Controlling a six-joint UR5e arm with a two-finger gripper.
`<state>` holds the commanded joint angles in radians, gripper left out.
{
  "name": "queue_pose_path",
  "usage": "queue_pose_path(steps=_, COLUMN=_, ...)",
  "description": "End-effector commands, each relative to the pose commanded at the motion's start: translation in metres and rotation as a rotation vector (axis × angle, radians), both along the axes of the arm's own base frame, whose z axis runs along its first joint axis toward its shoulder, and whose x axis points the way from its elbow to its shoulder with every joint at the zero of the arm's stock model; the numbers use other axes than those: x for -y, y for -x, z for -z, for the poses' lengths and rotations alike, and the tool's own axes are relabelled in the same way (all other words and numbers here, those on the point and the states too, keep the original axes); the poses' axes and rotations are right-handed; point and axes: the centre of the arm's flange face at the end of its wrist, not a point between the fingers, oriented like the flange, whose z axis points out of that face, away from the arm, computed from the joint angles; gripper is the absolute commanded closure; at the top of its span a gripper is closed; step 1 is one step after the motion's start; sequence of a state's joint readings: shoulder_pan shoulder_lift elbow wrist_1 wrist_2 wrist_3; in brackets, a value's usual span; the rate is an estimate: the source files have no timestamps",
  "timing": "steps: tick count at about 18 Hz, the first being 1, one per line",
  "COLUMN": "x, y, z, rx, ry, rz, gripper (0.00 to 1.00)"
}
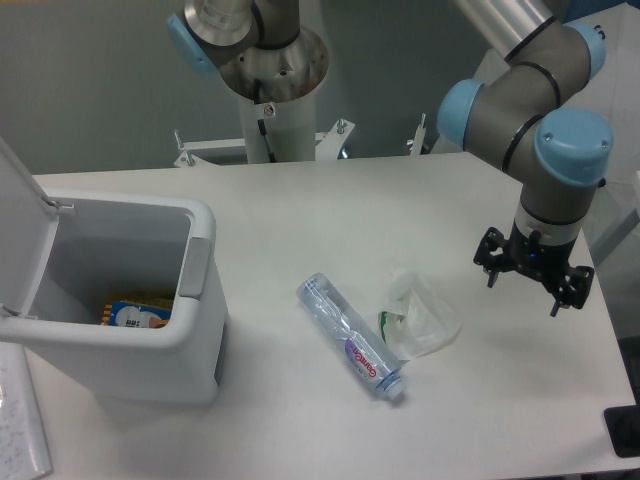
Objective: Open the trash can
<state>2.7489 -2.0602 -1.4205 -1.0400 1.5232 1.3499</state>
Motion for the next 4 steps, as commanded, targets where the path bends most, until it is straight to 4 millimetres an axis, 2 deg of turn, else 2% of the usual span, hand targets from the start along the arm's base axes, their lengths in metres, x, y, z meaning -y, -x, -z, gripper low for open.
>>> queue_pose_path(steps=4, x=0.0017, y=0.0015, z=-0.0007, rx=-0.002, ry=0.0, rz=-0.002, gripper=0.0)
